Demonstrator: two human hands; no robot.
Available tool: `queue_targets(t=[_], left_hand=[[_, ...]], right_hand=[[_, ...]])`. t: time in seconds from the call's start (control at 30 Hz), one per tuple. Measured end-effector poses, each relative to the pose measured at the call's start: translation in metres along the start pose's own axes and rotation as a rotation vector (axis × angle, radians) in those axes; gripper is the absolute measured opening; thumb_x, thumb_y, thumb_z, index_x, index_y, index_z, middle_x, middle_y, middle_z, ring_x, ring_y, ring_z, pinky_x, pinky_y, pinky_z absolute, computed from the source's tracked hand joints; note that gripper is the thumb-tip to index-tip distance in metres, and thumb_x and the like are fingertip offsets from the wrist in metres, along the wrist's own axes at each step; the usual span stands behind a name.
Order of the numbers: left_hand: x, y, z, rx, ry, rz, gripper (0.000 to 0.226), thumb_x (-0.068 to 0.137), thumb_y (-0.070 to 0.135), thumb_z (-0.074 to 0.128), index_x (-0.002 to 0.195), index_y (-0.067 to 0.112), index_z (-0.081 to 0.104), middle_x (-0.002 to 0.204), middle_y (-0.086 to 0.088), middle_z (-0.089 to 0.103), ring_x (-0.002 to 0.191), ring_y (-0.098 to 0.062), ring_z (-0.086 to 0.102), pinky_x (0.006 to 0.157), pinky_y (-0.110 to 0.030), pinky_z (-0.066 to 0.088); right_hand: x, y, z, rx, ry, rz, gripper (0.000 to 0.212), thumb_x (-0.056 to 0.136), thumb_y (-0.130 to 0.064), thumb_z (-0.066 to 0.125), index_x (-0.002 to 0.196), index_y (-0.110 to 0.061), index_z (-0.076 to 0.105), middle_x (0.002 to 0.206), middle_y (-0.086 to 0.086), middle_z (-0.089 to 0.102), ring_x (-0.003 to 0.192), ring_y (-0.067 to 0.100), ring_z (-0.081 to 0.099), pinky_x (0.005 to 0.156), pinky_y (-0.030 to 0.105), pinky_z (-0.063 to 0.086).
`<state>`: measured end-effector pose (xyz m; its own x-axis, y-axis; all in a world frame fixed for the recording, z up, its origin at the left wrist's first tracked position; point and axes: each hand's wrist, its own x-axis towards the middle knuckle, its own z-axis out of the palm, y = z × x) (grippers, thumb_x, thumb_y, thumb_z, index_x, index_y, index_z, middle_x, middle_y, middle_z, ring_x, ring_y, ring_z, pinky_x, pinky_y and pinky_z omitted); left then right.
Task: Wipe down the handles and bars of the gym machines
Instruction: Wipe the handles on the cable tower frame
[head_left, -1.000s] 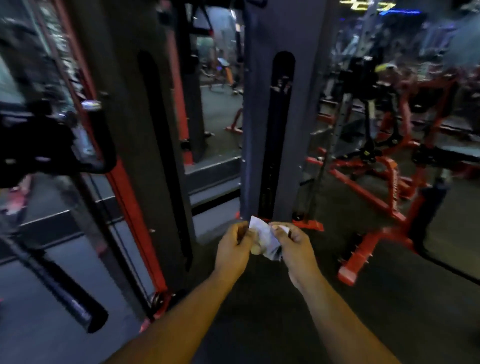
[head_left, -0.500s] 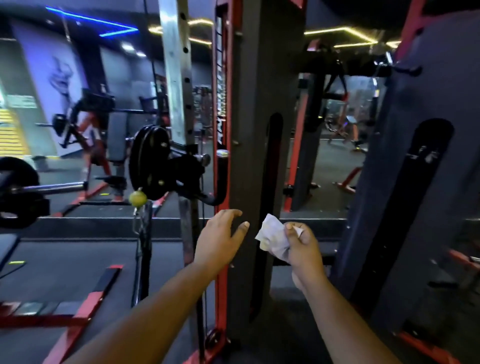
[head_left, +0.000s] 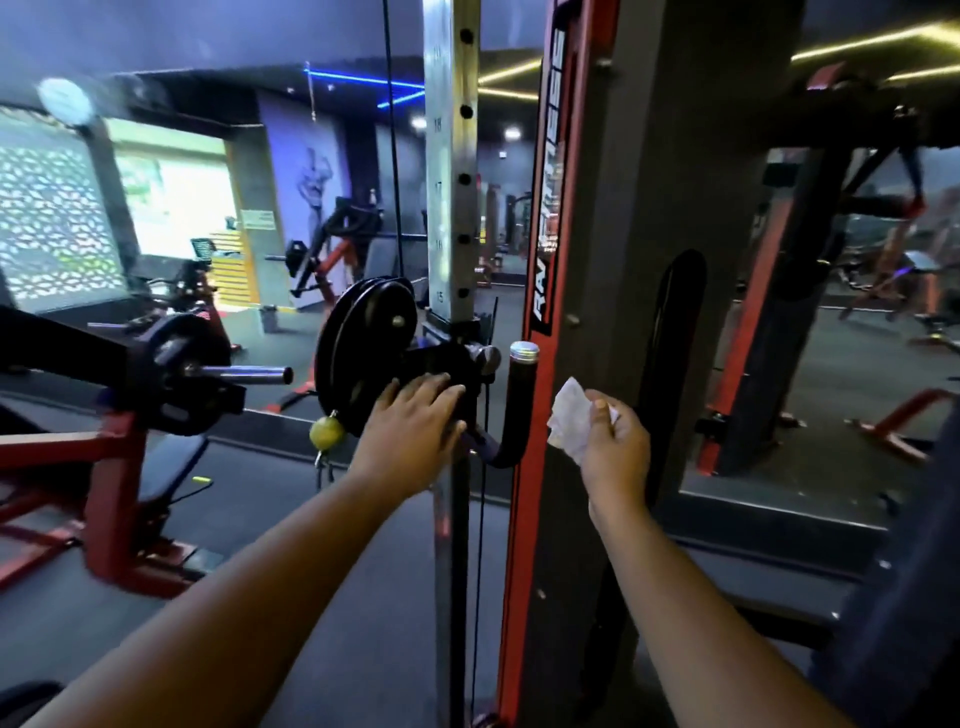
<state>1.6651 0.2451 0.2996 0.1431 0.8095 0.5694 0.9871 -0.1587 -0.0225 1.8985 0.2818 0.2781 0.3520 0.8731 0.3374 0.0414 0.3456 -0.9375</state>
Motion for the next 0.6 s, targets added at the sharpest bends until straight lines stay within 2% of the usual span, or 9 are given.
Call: queue_targets(t=[0.13,0.2,0.27,0.33,0.4,0.43,0.53,0.6], left_hand=[[0.033,-0.02,0.0,0.173,-0.005,-0.009,0.056,0.104,0.052,0.039,0.156,0.029,0.038,0.162,0.0,0.039,0.153,-0.022,0.03,0.126,-0.056,0.013],[0.045,-0.024,-0.005,0.284,0.017,0.021,0.057,0.102,0.052,0.046,0.153,0.026,0.044,0.16,-0.004,0.042,0.152,-0.025,0.032,0.124,-0.062,0.013],[0.054,-0.03,-0.014,0.37,0.064,0.031,0.056,0.1,0.049,0.05,0.149,0.023,0.049,0.158,-0.007,0.045,0.15,-0.028,0.035,0.121,-0.065,0.017],[0.064,-0.041,-0.027,0.434,0.096,0.003,0.058,0.1,0.049,0.048,0.152,0.023,0.046,0.161,-0.007,0.041,0.152,-0.028,0.031,0.121,-0.064,0.018],[0.074,-0.052,-0.035,0.488,0.077,-0.019,0.062,0.101,0.052,0.044,0.156,0.024,0.04,0.165,-0.006,0.034,0.154,-0.027,0.026,0.121,-0.062,0.017],[0.079,-0.057,-0.037,0.516,0.064,-0.022,0.063,0.101,0.053,0.042,0.158,0.024,0.036,0.166,-0.006,0.032,0.154,-0.028,0.025,0.12,-0.061,0.018],[0.089,-0.064,-0.042,0.514,0.038,-0.024,0.067,0.102,0.055,0.037,0.16,0.023,0.029,0.165,-0.007,0.032,0.152,-0.03,0.028,0.114,-0.055,0.032],[0.095,-0.062,-0.044,0.511,0.042,-0.009,0.068,0.102,0.056,0.036,0.161,0.024,0.026,0.165,-0.007,0.031,0.151,-0.029,0.028,0.109,-0.051,0.035]], right_hand=[[0.033,-0.002,0.028,0.059,-0.056,-0.021,0.026,0.108,-0.031,0.046,0.12,-0.028,0.069,0.111,-0.014,0.065,0.101,0.005,0.062,0.084,0.025,0.051],[0.042,0.002,0.047,0.143,-0.156,0.028,0.027,0.107,-0.04,0.044,0.116,-0.033,0.069,0.109,-0.014,0.068,0.1,0.006,0.063,0.087,0.03,0.051],[0.042,0.004,0.062,0.223,-0.279,0.077,0.039,0.103,-0.056,0.044,0.117,-0.031,0.069,0.097,-0.016,0.066,0.094,0.008,0.062,0.087,0.033,0.049],[0.04,-0.001,0.071,0.274,-0.371,0.073,0.046,0.097,-0.061,0.048,0.117,-0.024,0.069,0.093,-0.009,0.07,0.09,0.009,0.066,0.082,0.028,0.054],[0.045,-0.007,0.075,0.281,-0.427,0.026,0.044,0.089,-0.061,0.055,0.104,-0.022,0.07,0.086,-0.003,0.072,0.078,0.009,0.069,0.067,0.022,0.055],[0.049,-0.011,0.076,0.263,-0.475,0.014,0.048,0.083,-0.067,0.057,0.097,-0.023,0.069,0.081,-0.002,0.071,0.074,0.012,0.068,0.065,0.024,0.054],[0.064,-0.012,0.078,0.2,-0.613,0.002,0.07,0.062,-0.09,0.063,0.09,-0.026,0.068,0.077,0.006,0.068,0.071,0.023,0.065,0.072,0.039,0.054],[0.063,-0.008,0.079,0.204,-0.57,0.007,0.068,0.058,-0.091,0.067,0.09,-0.032,0.069,0.08,0.005,0.069,0.074,0.024,0.065,0.076,0.043,0.054]])
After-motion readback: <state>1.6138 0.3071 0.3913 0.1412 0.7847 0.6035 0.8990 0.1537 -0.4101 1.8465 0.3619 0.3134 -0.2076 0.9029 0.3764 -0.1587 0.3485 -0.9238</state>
